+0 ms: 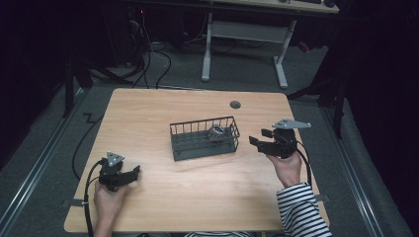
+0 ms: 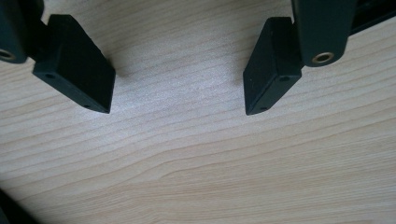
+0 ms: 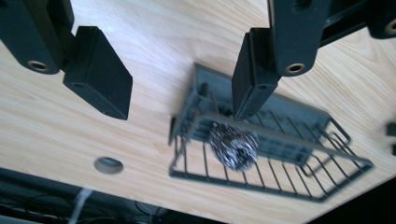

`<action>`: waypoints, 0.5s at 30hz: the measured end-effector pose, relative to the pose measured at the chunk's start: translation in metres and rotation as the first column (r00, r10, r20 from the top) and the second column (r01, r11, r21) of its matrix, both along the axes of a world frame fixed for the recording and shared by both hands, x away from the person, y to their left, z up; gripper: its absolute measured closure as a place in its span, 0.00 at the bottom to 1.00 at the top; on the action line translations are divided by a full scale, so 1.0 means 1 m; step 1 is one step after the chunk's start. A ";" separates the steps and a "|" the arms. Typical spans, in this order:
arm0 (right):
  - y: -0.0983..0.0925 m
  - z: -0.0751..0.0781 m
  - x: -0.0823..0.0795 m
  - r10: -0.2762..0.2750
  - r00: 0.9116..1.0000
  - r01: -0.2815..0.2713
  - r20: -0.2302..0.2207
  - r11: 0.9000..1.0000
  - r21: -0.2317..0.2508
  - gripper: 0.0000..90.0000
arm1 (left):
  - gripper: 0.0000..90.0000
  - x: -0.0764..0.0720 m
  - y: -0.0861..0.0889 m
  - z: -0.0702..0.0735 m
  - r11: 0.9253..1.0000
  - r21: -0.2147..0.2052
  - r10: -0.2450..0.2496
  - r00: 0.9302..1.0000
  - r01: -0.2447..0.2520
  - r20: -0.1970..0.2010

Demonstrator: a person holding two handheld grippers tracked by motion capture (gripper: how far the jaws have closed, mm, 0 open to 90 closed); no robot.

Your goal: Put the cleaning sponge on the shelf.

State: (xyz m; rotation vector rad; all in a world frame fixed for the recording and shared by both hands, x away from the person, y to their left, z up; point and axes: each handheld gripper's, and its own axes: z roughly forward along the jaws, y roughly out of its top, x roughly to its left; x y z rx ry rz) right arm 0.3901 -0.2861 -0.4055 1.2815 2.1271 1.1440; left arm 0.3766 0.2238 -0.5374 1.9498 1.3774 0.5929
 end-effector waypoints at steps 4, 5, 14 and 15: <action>-0.009 -0.010 -0.007 -0.017 1.000 0.017 -0.006 1.000 0.012 0.43 | 0.29 0.000 0.000 0.000 1.000 0.000 0.000 1.000 0.000 0.001; -0.011 -0.012 -0.009 -0.021 1.000 0.021 0.001 1.000 0.011 0.44 | 0.29 0.000 0.000 0.000 1.000 0.000 0.000 1.000 0.000 0.000; -0.029 -0.034 -0.022 -0.066 0.998 0.066 -0.008 0.996 0.061 0.44 | 0.29 0.000 0.000 0.000 1.000 0.000 0.000 1.000 0.000 0.001; -0.030 -0.036 -0.023 -0.071 0.997 0.071 -0.012 0.996 0.059 0.44 | 0.29 0.000 0.000 0.000 1.000 0.000 -0.001 1.000 0.001 -0.001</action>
